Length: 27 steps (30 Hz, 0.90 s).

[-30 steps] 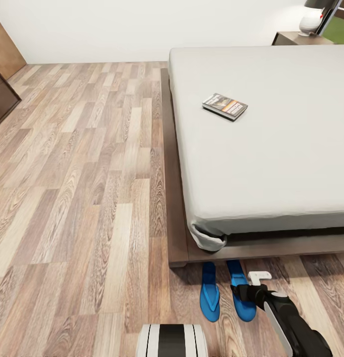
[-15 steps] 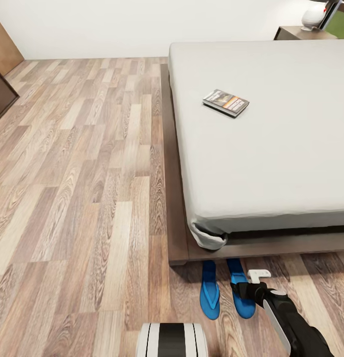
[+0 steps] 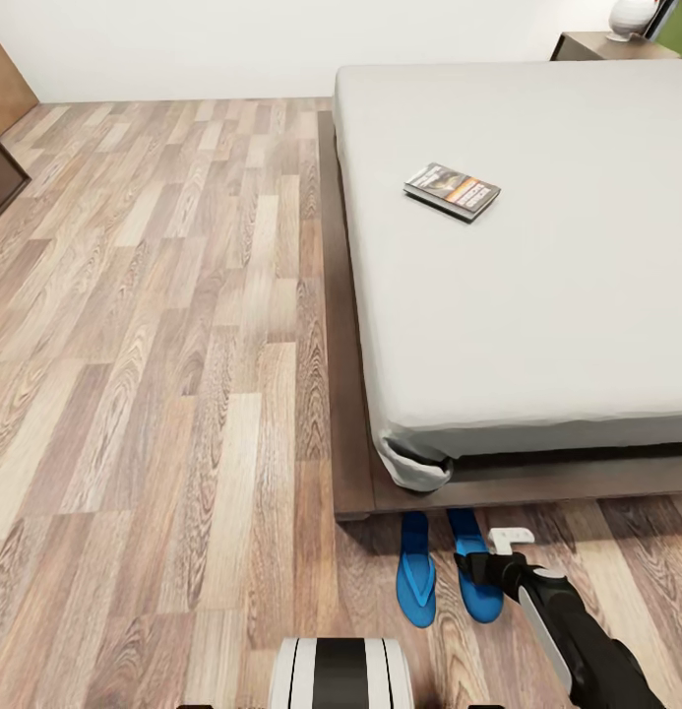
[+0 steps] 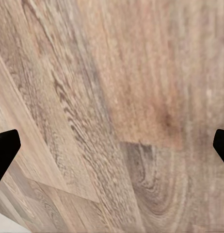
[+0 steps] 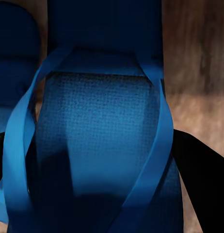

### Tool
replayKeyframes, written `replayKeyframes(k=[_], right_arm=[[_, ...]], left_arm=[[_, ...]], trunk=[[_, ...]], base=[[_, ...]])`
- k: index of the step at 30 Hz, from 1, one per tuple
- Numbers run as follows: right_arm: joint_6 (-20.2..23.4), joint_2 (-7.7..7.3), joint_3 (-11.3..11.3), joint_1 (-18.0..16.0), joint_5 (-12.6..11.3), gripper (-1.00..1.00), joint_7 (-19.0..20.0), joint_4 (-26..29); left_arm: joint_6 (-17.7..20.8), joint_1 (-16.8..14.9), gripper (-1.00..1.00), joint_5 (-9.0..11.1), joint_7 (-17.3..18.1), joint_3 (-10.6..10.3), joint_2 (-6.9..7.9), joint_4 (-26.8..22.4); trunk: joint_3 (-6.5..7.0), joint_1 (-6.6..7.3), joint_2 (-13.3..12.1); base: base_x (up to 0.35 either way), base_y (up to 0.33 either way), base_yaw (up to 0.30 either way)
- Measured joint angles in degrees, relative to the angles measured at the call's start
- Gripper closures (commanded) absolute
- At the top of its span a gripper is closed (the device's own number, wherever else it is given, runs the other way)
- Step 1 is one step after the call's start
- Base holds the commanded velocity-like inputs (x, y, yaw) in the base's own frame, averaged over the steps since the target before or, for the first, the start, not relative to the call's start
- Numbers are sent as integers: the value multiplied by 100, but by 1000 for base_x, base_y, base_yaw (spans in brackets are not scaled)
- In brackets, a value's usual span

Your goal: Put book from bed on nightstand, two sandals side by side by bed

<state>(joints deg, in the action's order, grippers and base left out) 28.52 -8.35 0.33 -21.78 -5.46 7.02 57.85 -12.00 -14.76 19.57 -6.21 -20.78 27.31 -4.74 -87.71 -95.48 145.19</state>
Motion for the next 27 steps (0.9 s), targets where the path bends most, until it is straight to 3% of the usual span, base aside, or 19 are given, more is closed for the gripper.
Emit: replayKeyframes(k=[6,11,19,27], right_arm=[[1,38,-1,-90,-4,100,0,-9],[1,51,0,-126,-3,100,-3,-16],[1,50,-1,-245,-3,100,-2,-146],[-6,48,-1,-343,1,100,-3,-313]], left_arm=[[0,0,-100,0,-1,0,-1,0],[0,0,-100,0,0,0,-1,0],[0,0,-100,0,-1,0,-7,0],[0,0,-100,0,-5,0,-8,0]], trunk=[[-1,0,0],[-111,-13,7],[-112,-13,7],[-267,-31,16]], base=[[0,0,0],[0,0,0],[0,0,0],[0,0,0]])
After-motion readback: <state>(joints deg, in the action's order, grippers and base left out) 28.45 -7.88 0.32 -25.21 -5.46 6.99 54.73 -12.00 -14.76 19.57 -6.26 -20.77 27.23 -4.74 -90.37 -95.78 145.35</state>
